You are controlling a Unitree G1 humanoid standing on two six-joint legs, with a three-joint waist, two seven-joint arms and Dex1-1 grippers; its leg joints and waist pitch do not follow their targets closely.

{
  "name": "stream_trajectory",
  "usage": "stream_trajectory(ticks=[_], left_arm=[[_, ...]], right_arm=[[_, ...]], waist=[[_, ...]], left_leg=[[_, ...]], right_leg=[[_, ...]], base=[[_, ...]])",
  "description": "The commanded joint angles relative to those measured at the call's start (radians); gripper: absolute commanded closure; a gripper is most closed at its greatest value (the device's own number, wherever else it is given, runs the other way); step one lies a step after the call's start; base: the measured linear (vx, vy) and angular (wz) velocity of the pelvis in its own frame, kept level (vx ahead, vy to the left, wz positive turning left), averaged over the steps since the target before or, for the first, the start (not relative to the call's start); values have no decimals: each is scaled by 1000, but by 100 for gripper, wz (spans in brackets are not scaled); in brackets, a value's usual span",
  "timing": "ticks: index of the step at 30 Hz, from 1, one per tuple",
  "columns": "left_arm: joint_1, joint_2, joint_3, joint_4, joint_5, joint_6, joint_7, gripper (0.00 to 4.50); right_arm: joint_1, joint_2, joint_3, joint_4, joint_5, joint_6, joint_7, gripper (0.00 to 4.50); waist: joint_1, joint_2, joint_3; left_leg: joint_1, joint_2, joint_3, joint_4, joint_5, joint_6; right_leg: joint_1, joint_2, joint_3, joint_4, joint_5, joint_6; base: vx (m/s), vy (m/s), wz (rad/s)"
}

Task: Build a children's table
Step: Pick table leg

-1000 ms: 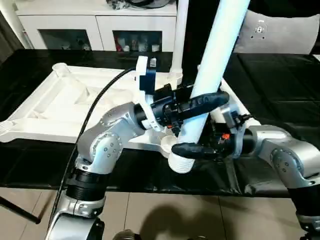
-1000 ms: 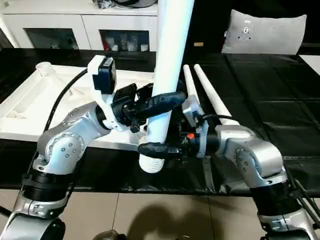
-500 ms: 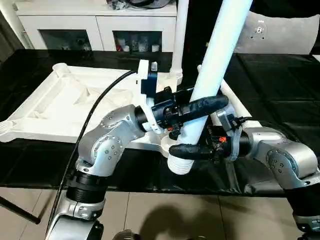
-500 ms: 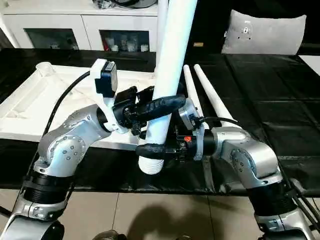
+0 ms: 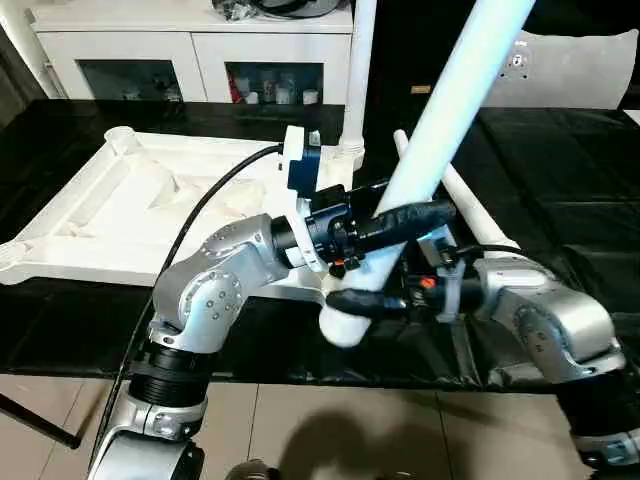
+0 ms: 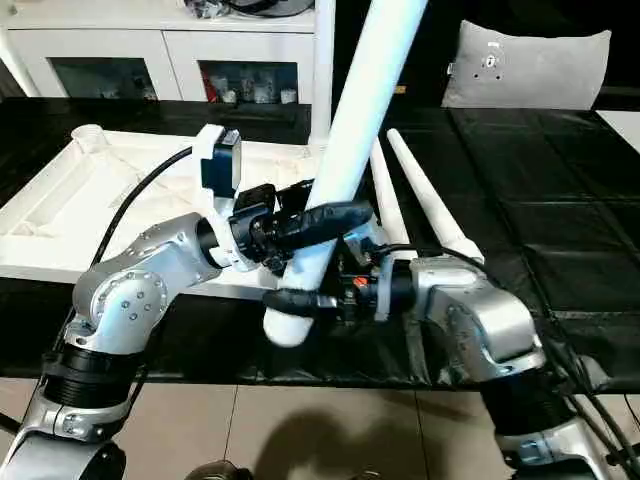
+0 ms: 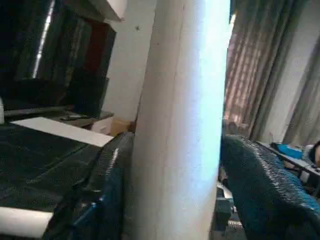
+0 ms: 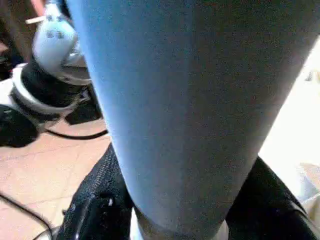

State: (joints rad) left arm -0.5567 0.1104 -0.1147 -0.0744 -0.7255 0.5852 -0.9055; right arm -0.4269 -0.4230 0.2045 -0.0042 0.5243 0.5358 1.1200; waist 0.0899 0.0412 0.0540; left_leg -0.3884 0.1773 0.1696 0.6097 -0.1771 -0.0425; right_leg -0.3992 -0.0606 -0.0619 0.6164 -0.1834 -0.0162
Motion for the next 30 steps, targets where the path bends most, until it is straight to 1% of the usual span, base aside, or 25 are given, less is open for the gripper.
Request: stream_trajectory(ticks=[1,4,6,7,9,10,11,13,14,15,16,17,18,19,20,21,22,23,24,25,26,27,28,29,30], left_arm=[[-16,-55,-73,-83,-26,2,-22,123],[-21,-93,-41,-81,-59,-2,11,102],[-24,-109,-16,-78,-87,4,27,90],[-25,-128,15,-68,-113,3,53,90],[-27,-157,65,-49,-147,-3,99,90],[-26,-168,97,-35,-154,-13,131,90],[-24,-176,129,-22,-155,-24,165,90],[-19,-179,157,-18,-159,-23,184,90],[-2,-168,180,-26,-160,-18,203,90],[23,-148,207,-41,-161,-9,224,90],[36,-136,215,-49,-161,-1,233,90],[52,-123,221,-57,-153,4,240,90],[63,-115,225,-62,-147,6,247,90],[81,-103,233,-73,-139,9,263,90],[90,-98,236,-79,-137,10,271,90],[109,-81,238,-89,-118,8,287,90],[129,-63,240,-99,-96,9,307,90],[147,-44,239,-107,-70,13,331,90],[175,-11,222,-115,19,-18,363,90],[194,12,208,-122,76,-30,388,90],[200,20,205,-125,89,-28,397,90],[214,30,202,-130,110,-22,424,90],[225,27,205,-135,124,-33,444,90],[248,8,222,-143,145,-54,495,90],[255,-2,232,-145,146,-58,515,90]], right_arm=[[-13,24,19,59,-53,9,-89,256],[-12,39,9,71,-58,18,-122,256],[-3,49,-7,62,-43,29,-131,256],[7,51,-21,45,-25,39,-131,256],[24,56,-48,18,12,62,-132,256],[39,60,-72,-5,33,64,-139,256],[59,65,-99,-31,55,63,-150,256],[78,66,-118,-56,79,64,-156,257],[106,62,-137,-84,93,63,-167,258],[145,55,-159,-124,109,66,-180,259],[163,57,-171,-142,113,64,-192,259],[180,68,-187,-157,108,62,-225,259],[191,72,-197,-167,107,65,-242,259],[209,79,-214,-187,106,70,-271,259],[217,82,-219,-198,107,74,-283,259],[236,94,-235,-216,97,46,-304,259],[257,110,-256,-238,97,36,-337,259],[275,130,-278,-257,93,22,-387,259],[290,152,-296,-277,80,6,-443,259],[297,164,-301,-290,67,-3,-480,259],[300,166,-300,-295,62,-5,-491,259],[304,181,-296,-297,30,-18,-534,259],[308,193,-292,-296,0,-32,-567,259],[315,215,-286,-288,-54,-66,-620,260],[317,219,-285,-284,-66,-77,-628,260]], waist=[[0,-11,-74],[0,-13,-74],[1,-13,-74],[1,-17,-74],[5,-16,-74],[4,-17,-75],[5,-17,-73],[6,-16,-73],[6,-17,-73],[5,-6,-72],[4,-4,-74],[2,-6,-73],[-3,-3,-71],[-4,0,-71],[-5,0,-71],[-5,-5,-70],[-5,-5,-70],[-5,-3,-69],[-5,3,-69],[-10,2,-68],[-11,3,-68],[-13,9,-67],[-13,11,-66],[-15,0,-64],[-13,2,-65]], left_leg=[[13,45,-14,-60,-127,42],[12,45,-13,-59,-122,43],[12,44,-13,-59,-125,46],[11,43,-12,-58,-127,49],[10,44,-12,-57,-118,56],[10,44,-13,-58,-120,60],[11,45,-12,-58,-124,62],[10,42,-12,-58,-129,61],[9,42,-12,-58,-131,59],[11,45,-14,-59,-139,54],[10,43,-17,-60,-140,53],[9,43,-16,-61,-141,54],[7,40,-16,-63,-148,50],[12,40,-16,-63,-164,39],[12,40,-16,-63,-168,36],[15,42,-15,-64,-177,29],[16,44,-16,-66,-185,25],[14,45,-17,-68,-186,23],[16,45,-18,-71,-192,17],[16,47,-21,-75,-199,12],[18,45,-20,-75,-207,8],[21,44,-20,-75,-224,-5],[21,43,-21,-78,-240,-15],[21,42,-19,-79,-259,-23],[21,43,-20,-79,-261,-26]], right_leg=[[55,-73,45,-74,-201,-186],[58,-73,45,-74,-180,-197],[59,-74,45,-73,-181,-199],[59,-73,44,-74,-182,-199],[60,-73,45,-73,-170,-208],[60,-73,44,-73,-173,-206],[58,-72,45,-77,-183,-198],[59,-73,44,-81,-205,-189],[60,-73,43,-80,-214,-185],[58,-71,44,-85,-219,-172],[61,-69,42,-82,-212,-165],[60,-69,42,-83,-215,-159],[59,-68,41,-86,-244,-147],[55,-69,41,-91,-286,-132],[54,-68,40,-91,-300,-130],[51,-66,41,-93,-319,-125],[49,-67,42,-94,-325,-121],[49,-67,43,-92,-323,-116],[44,-66,43,-91,-323,-106],[44,-64,43,-93,-319,-90],[43,-64,42,-93,-328,-83],[41,-64,42,-97,-351,-75],[39,-67,42,-99,-372,-76],[37,-67,42,-103,-391,-73],[38,-69,43,-101,-393,-74]], base=[[0,0,0],[0,0,0],[0,0,0],[0,0,0],[0,0,0],[0,0,0],[0,0,0],[0,0,0],[0,0,0],[0,0,0],[0,0,0],[0,0,0],[0,0,0],[0,0,0],[0,0,0],[0,0,0],[0,0,0],[0,0,0],[0,0,0],[0,0,0],[0,0,0],[0,0,0],[0,0,0],[0,0,0],[0,0,0]])
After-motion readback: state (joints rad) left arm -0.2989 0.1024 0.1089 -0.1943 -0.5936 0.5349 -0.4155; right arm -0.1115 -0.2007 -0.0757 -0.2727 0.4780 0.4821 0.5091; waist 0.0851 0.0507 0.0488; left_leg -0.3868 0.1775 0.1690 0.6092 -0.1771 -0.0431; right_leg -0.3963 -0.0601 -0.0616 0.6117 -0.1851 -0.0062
